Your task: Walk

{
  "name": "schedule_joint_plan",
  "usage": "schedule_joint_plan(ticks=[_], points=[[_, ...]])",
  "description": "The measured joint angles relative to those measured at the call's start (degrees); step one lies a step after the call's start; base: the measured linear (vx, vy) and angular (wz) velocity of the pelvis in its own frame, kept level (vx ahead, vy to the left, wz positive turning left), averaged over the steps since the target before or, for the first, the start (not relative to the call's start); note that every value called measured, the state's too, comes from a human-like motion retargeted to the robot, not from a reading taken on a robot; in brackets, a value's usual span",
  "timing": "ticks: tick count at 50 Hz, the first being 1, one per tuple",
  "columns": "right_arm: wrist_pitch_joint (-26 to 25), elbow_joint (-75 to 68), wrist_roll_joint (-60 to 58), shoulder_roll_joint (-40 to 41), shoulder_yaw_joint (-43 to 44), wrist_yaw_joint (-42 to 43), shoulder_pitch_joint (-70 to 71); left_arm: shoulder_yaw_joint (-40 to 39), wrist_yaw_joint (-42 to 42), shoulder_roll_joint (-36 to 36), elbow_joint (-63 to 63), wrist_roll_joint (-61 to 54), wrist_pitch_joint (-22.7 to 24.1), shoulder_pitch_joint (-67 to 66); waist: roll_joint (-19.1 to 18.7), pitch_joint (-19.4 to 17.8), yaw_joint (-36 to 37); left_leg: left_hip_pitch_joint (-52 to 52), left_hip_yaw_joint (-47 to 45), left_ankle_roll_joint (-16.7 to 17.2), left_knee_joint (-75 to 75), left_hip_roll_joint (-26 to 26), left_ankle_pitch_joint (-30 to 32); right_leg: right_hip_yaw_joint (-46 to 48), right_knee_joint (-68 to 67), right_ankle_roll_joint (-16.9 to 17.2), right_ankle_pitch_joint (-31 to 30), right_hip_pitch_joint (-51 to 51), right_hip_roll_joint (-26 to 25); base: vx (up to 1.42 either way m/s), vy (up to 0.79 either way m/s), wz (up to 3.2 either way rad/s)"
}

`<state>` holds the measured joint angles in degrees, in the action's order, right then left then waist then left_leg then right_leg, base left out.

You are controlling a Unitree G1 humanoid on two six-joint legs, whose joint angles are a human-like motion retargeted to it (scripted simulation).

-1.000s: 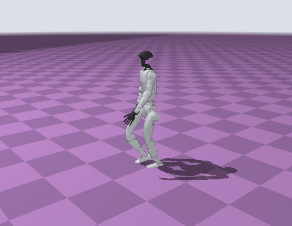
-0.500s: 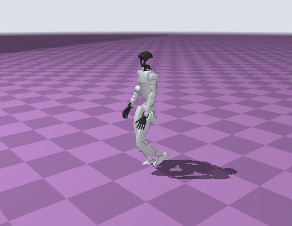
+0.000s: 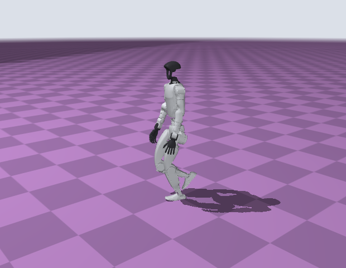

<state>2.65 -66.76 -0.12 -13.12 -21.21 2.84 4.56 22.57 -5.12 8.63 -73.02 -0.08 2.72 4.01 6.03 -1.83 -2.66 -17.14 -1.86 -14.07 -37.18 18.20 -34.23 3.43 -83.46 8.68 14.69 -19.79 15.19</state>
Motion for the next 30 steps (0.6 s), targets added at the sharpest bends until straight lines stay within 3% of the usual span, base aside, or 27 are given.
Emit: schedule_joint_plan(ticks=[5,10,16,18,22,26,30], points=[[-0.9,-3.5,1.2,-0.7,1.5,0.0,-3.0,-0.2,-3.1,0.5,5.8,-3.8,1.5,10.8,-3.2,-1.5,-3.5,10.4,3.8,1.5,6.5,-2.2,-1.6,2.9,10.8,-2.7,7.7,-9.5,-0.8,0.00,0.00,0.00],[-1.8,-4.7,2.3,-1.4,3.4,0.4,-5.8,-0.6,-4.4,1.6,12.2,-6.1,4.1,19.2,-7.4,-2.5,-4.7,17.8,5.5,2.8,8.8,-7.6,-4.9,3.2,38.3,0.3,5.4,-11.3,-10.1,0.00,0.00,0.00],[-1.4,-5.2,3.2,-1.2,3.5,1.5,-8.4,-0.2,-5.5,1.2,16.1,-5.8,6.3,20.3,-10.2,-2.1,-4.2,19.5,6.7,5.8,-5.9,-12.0,-10.6,2.1,42.4,-0.6,3.7,-9.0,-16.9,0.00,0.00,0.00],[-0.9,-5.4,3.8,-1.5,3.1,2.3,-8.2,0.2,-5.6,0.4,16.0,-5.9,6.5,18.5,-12.3,-2.0,-3.7,18.0,6.1,8.1,-15.3,-15.3,-8.7,3.2,40.8,-2.3,3.6,-7.1,-19.5,0.00,0.00,0.00],[-0.2,-4.3,4.5,-2.2,1.8,3.7,-5.6,1.5,-4.1,-1.5,12.8,-4.2,5.5,13.5,-16.9,-1.2,-1.8,6.8,4.6,11.3,-38.8,-24.3,1.4,5.6,43.6,-6.4,5.3,-2.6,-25.1,0.00,0.00,0.00],[0.5,-1.2,3.0,-3.0,1.0,4.7,-1.3,2.7,-2.1,-2.0,6.7,-0.6,3.3,8.3,-16.1,-1.1,1.4,-4.9,3.2,8.5,-48.1,-26.6,1.7,4.1,49.8,-7.3,7.0,4.5,-26.6,0.00,0.00,0.00],[1.6,3.3,2.2,-4.1,0.5,5.7,3.5,2.0,-0.3,-1.3,0.5,1.4,2.1,2.0,-13.6,-2.2,4.5,-12.4,1.4,6.6,-40.0,-24.4,-1.7,2.3,55.1,-6.4,8.2,13.0,-25.4,0.01,0.00,-0.21]])
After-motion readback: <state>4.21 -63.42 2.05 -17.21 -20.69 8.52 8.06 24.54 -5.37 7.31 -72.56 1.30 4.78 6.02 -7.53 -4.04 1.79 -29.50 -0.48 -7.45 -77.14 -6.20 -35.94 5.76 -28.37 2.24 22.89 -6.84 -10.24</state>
